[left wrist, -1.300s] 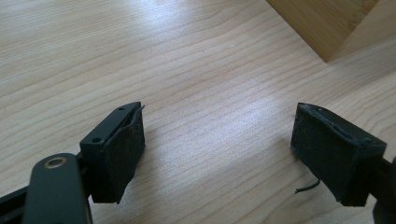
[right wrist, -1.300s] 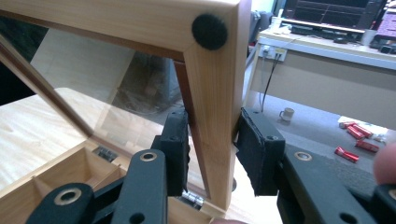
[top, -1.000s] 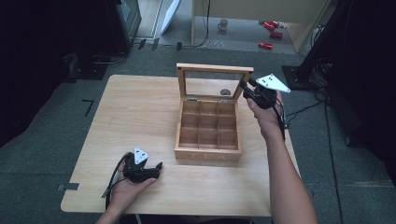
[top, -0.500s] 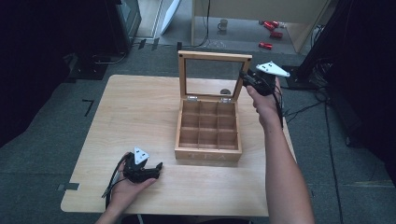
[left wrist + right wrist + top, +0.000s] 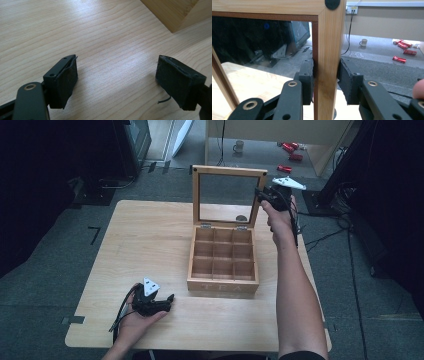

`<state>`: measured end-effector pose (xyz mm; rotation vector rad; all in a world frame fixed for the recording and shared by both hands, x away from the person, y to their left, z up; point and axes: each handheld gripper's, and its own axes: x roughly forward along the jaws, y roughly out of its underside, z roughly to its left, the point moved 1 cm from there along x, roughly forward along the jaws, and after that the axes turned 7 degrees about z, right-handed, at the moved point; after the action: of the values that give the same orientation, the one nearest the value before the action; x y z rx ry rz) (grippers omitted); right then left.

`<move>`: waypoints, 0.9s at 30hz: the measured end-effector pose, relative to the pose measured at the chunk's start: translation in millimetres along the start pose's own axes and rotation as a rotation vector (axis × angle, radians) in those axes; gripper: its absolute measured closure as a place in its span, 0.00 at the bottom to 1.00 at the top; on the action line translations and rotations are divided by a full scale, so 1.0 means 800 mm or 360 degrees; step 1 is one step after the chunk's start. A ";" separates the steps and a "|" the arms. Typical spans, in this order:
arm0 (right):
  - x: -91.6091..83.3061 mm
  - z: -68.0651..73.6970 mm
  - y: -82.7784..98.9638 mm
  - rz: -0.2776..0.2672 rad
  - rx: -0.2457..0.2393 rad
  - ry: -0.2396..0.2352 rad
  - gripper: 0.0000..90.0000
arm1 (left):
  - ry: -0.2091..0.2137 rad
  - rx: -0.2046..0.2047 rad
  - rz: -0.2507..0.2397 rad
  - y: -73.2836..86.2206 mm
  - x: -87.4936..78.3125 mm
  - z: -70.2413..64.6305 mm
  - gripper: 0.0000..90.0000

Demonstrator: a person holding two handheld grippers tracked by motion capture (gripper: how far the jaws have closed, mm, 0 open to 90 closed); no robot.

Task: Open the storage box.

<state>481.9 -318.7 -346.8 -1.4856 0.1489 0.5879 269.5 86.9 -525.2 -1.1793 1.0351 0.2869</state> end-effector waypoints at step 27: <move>0.026 -0.003 -0.009 0.0038 0.0139 0.0033 0.64 | 0.0001 0.0001 -0.0001 0.000 0.000 0.000 0.20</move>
<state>503.4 -314.9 -350.1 -1.4071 0.2060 0.5783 269.4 86.7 -525.2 -1.1790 1.0353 0.2855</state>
